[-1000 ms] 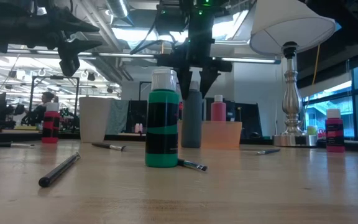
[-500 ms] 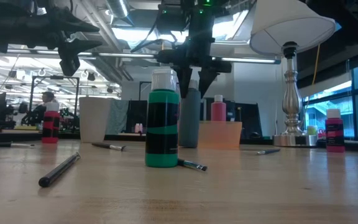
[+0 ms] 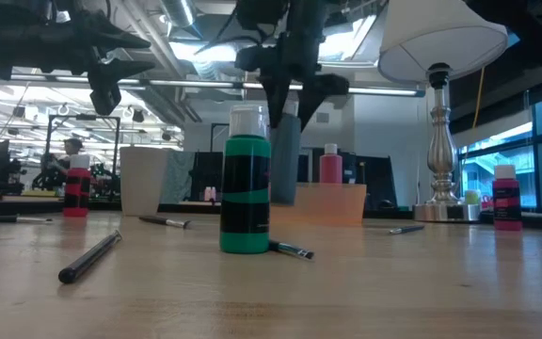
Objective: Pick & Place Paint Supplies
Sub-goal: Put the black paint bottle into the orange bin
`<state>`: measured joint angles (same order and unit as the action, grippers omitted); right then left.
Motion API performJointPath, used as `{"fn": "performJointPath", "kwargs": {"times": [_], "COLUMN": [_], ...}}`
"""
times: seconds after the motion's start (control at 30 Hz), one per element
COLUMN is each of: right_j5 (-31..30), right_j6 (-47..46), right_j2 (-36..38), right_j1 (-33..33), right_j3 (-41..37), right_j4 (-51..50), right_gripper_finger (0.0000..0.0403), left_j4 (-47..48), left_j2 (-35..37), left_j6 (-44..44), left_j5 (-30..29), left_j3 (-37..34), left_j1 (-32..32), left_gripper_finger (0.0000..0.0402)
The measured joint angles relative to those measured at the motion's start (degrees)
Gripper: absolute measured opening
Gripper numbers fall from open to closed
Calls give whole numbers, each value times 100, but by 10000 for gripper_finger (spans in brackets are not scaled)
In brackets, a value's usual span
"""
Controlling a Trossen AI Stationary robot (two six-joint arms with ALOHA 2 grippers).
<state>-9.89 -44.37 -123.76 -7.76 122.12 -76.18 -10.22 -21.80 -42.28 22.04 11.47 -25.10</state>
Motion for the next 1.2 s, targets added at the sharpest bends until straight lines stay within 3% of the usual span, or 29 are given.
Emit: {"fn": "performJointPath", "kwargs": {"times": [0.4,0.67,1.2], "right_j5": [-237,-211,-530], "right_j6": [203,404,1259], "right_j2": [13,192,164], "right_j1": [82,-20,-937], "right_j3": [1290,1283,1283], "right_j4": [-601,-587,-212], "right_gripper_finger": [218,215,214], "left_j4": [14,15,15], "left_j2": [1,2,2], "left_j6": [-46,-63,-151], "left_j5": [13,13,11], "left_j3": [1,0,2], "left_j1": [0,0,0], "left_gripper_finger": [127,127,127]}}
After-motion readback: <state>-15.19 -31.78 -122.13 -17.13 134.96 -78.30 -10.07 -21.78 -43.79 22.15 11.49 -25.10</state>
